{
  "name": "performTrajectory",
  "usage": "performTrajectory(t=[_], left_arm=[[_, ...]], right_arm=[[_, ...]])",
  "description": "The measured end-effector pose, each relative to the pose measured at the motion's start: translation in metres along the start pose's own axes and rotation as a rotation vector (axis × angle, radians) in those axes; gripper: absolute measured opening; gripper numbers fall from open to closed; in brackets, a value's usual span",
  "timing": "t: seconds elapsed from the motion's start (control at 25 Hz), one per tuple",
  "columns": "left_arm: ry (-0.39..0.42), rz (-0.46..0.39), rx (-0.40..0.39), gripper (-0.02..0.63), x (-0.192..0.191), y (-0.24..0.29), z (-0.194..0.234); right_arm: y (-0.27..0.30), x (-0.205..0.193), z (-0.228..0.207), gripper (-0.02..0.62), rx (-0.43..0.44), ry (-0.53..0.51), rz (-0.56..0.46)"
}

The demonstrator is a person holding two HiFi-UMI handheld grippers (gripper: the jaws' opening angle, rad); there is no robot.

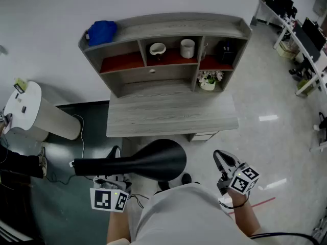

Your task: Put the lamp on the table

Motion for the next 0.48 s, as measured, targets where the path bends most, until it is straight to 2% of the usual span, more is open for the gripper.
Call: performTrajectory(t=[0.48], left_arm=[[-0.005,0.006,0.011,0.003,-0.001,-0.011,0.008]], right_arm=[[0.004,-0.003,0.01,0.017,0.009,-0.005,0.004]])
Point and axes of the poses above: the fingertips, and each gripper's own axes: y forward along the fingers, z to its left, x out of its top, the point moved 6 cm from there along -y, backward along the fingers, and after that the axes turned 13 degrees about -z, right-handed, at the moved point
